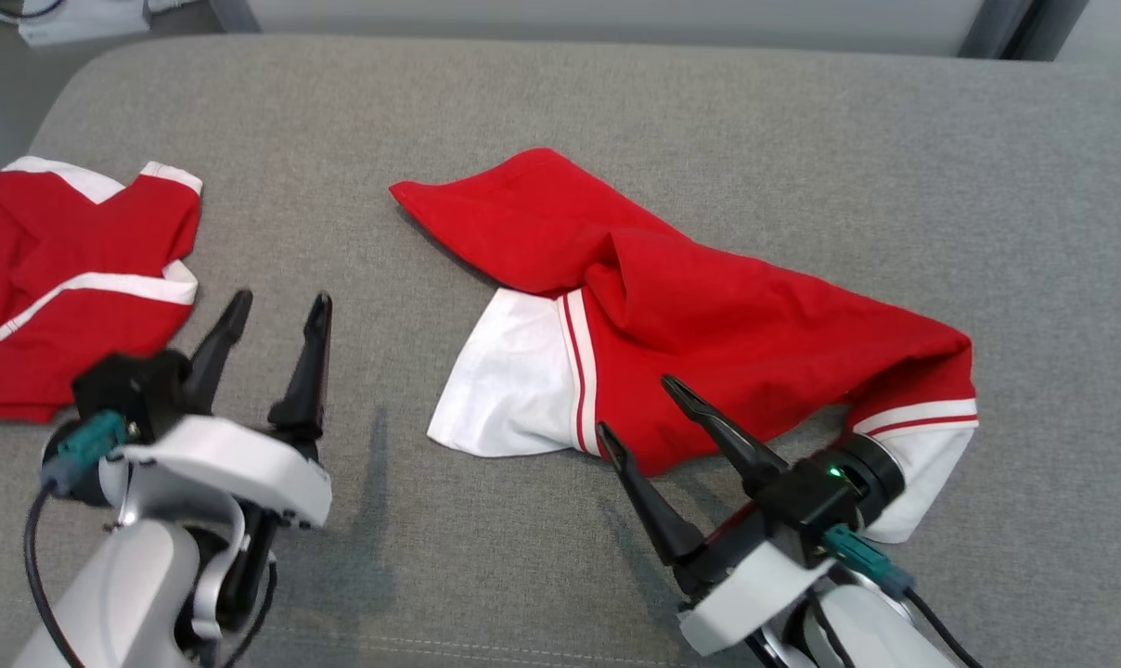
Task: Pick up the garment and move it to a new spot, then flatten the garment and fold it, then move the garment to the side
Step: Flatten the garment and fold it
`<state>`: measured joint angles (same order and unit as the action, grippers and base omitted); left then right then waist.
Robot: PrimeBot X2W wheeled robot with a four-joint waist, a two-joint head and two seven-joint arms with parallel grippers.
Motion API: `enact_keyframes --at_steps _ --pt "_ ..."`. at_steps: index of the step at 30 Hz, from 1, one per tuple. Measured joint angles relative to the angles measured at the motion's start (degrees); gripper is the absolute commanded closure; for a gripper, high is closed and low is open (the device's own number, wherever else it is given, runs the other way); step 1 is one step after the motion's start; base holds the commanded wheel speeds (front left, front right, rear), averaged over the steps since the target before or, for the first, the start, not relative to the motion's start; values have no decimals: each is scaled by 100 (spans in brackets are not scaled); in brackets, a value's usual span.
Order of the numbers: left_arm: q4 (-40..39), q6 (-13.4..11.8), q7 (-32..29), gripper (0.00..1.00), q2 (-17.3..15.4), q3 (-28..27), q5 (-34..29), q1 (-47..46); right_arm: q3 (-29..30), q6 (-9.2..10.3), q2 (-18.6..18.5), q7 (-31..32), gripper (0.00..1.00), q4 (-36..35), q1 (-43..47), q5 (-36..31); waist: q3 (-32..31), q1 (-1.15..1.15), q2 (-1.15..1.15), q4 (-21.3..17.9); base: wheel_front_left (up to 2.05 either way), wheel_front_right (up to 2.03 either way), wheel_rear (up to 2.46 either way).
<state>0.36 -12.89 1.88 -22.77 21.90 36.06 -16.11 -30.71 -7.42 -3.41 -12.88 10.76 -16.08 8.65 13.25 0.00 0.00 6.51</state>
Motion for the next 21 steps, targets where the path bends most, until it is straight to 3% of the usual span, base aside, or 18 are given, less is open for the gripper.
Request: enact_keyframes --at_steps 9,14,21 --pt "1395 1157 -350 0 -2 11 428 -1967 -1480 0 -62 51 0 1106 -1545 232 857 0 0 100 0 0 0" --pt "2249 1591 -568 0 29 152 544 -2546 -2321 -1 -74 -10 0 1468 -1998 542 1036 0 0 -31 0 0 0" --pt "3185 1896 -775 0 132 361 638 -3193 -3070 -1 -74 -34 0 1669 -2524 761 1163 0 0 -168 0 0 0"
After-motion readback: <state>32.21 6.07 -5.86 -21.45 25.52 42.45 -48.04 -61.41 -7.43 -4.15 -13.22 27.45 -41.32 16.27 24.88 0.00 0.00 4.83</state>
